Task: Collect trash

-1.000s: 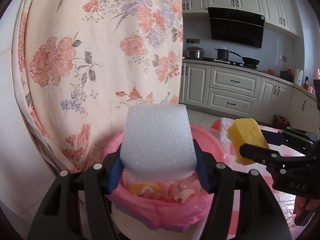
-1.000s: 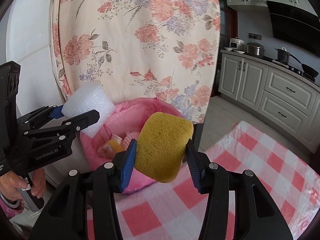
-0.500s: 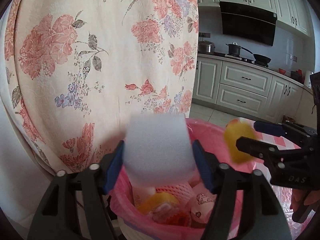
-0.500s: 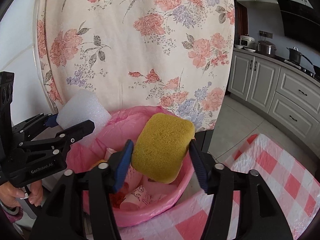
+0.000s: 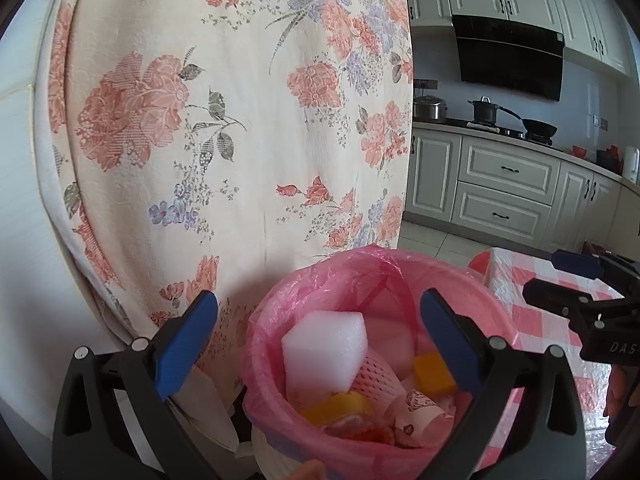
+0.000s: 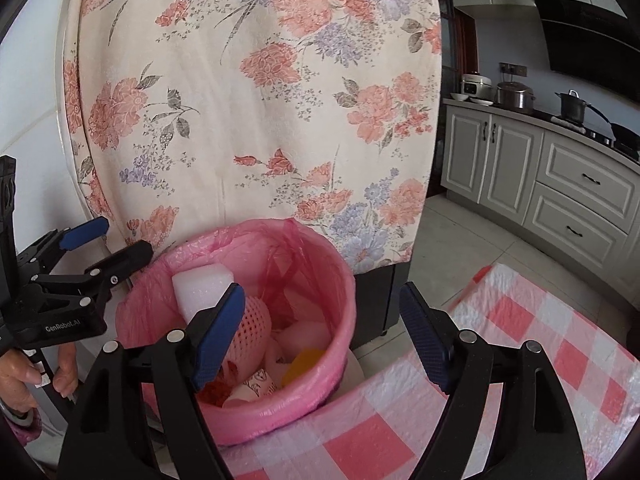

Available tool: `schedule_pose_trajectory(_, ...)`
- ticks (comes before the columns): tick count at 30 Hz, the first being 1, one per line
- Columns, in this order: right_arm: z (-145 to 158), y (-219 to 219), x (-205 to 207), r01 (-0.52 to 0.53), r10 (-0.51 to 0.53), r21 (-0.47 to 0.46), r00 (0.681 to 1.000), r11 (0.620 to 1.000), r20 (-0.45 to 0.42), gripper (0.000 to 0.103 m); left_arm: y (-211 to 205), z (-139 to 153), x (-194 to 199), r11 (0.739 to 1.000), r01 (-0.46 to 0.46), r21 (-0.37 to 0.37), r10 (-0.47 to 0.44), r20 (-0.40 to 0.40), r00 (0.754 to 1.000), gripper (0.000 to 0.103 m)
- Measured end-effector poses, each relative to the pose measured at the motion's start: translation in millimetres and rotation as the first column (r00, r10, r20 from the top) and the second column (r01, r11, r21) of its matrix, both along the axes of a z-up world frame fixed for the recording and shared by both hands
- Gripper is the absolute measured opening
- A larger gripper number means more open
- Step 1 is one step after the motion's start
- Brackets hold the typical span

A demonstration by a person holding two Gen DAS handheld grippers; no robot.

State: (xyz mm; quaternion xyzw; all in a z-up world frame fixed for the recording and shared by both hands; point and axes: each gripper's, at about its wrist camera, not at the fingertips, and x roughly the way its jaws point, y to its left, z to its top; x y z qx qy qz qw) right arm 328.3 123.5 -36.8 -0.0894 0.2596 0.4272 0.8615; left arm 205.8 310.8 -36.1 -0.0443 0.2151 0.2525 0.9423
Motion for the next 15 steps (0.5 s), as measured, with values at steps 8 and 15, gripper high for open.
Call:
schedule_pose_trajectory(8, 15.7, -34.3, -26.2, 0.051, -0.051, 0.024, 0.999, 0.998, 0.009, 0.085, -25.8, 22.9, -30.7, 1.000, -0.006, 0.023, 0.005, 0.058, 0.998, 0.098)
schedule_pose_trajectory(15, 30.7, -65.8, -62.9, 0.079, -0.080, 0.041, 0.997, 0.996, 0.023, 0.085, -59.6, 31.2, -65.4, 0.999, -0.015, 0.028, 0.013, 0.068, 0.998, 0.098)
